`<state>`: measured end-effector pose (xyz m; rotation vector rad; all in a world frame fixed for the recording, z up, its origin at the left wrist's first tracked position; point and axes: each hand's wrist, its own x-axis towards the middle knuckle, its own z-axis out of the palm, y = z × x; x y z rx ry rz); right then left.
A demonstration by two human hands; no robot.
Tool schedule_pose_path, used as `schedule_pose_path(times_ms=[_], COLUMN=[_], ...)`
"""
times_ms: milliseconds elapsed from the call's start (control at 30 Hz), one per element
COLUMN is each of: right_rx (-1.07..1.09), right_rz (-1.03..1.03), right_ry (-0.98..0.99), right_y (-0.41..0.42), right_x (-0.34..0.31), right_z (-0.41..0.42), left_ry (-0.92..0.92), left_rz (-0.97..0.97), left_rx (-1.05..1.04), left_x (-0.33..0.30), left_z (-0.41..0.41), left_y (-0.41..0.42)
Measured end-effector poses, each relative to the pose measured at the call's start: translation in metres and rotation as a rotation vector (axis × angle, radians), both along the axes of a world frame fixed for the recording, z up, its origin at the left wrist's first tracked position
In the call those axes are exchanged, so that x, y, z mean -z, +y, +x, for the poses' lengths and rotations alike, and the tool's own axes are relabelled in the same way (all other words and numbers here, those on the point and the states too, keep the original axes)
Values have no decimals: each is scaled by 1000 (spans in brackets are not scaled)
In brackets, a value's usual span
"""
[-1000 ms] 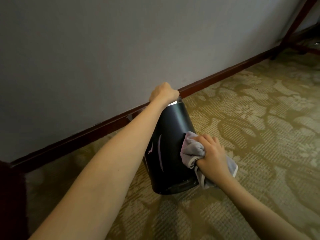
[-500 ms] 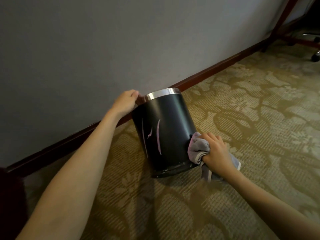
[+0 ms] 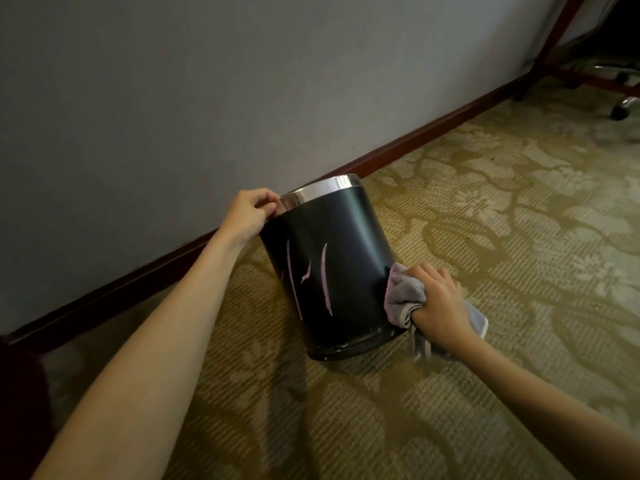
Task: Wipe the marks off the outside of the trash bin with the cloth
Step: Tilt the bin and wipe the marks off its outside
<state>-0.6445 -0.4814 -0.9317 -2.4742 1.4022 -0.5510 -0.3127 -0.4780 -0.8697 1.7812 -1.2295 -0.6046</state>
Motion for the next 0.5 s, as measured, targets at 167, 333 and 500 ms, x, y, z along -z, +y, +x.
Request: schedule_pose_path(times_ms=[167, 333, 500], right_rx=[-120, -229, -433], right_rz=[-60, -114, -151], right_ry=[-131, -203, -135], right_y=[-15, -44, -35], right_x=[-40, -72, -39], right_z=[32, 74, 42], left_ry=[-6, -32, -29], left_rz=[-3, -15, 3], left_rx=[-2, 1, -97], left_x=[0, -2, 2], left_z=[-6, -21, -12], left_y=[2, -1, -2])
